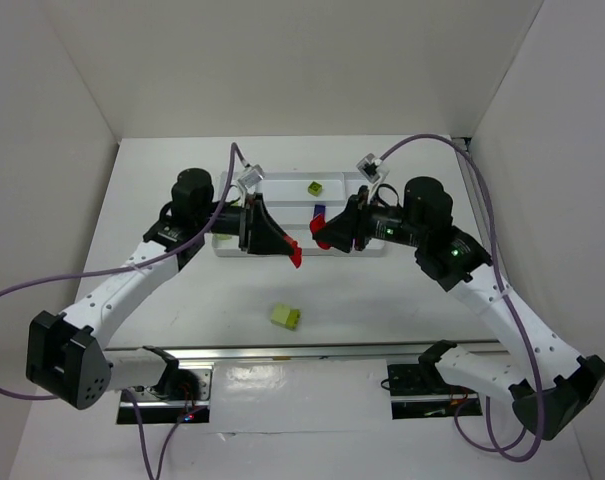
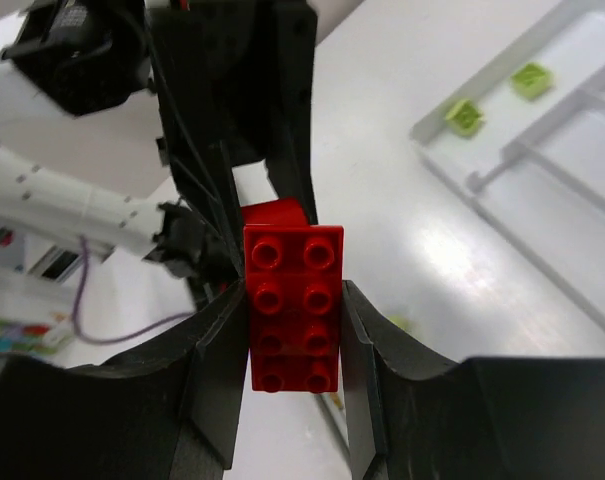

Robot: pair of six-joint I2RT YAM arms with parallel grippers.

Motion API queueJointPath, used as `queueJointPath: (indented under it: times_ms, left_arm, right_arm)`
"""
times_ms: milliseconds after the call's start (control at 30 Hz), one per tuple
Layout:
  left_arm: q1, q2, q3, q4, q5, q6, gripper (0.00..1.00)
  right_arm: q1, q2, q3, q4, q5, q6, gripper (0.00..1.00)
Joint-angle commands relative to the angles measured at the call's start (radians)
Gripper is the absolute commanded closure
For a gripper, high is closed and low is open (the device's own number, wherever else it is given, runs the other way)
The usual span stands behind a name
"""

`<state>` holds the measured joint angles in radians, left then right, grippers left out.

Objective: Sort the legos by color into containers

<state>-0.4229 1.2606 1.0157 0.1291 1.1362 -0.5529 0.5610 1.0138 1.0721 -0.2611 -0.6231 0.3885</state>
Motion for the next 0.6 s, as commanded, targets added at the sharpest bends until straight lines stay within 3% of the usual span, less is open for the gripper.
queueJointPath:
  times_ms: [0, 133, 200, 233, 300, 400, 567]
  left_arm:
    - [0.059, -0.041, -0.046, -0.072, -0.067, 0.036, 1.00]
    - [0.151, -0.041, -0.107, -0.108, -0.146, -0.073, 1.00]
    - [0.162, -0.041, -0.095, -0.278, -0.287, -0.073, 1.00]
    - [0.162, -0.041, -0.085, -0.333, -0.469, -0.073, 1.00]
    - [0.162, -0.050, -0.062, -0.411, -0.682, -0.082, 1.00]
    - [0.144, -0.006, -0.005, -0.430, -0.720, -0.067, 1.00]
    - [0.087, 0.137, 0.072, -0.465, -0.839, -0.087, 1.00]
  right_arm:
    - [-0.006, -0.041, 0.086, -0.096, 0.222, -0.056, 0.75]
    - [-0.006, -0.003, 0.040, -0.173, 0.572, -0.039, 0.75]
    - [0.006, 0.057, -0.001, -0.173, 0.759, 0.018, 0.75]
    - [0.007, 0.083, -0.033, -0.173, 0.802, 0.036, 0.73]
    - [0.028, 0.176, -0.058, -0.133, 0.868, 0.059, 0.73]
    - [0.074, 0.325, -0.046, -0.106, 0.959, 0.059, 0.73]
    - [0.094, 0.502, 0.052, -0.043, 0.981, 0.040, 0.73]
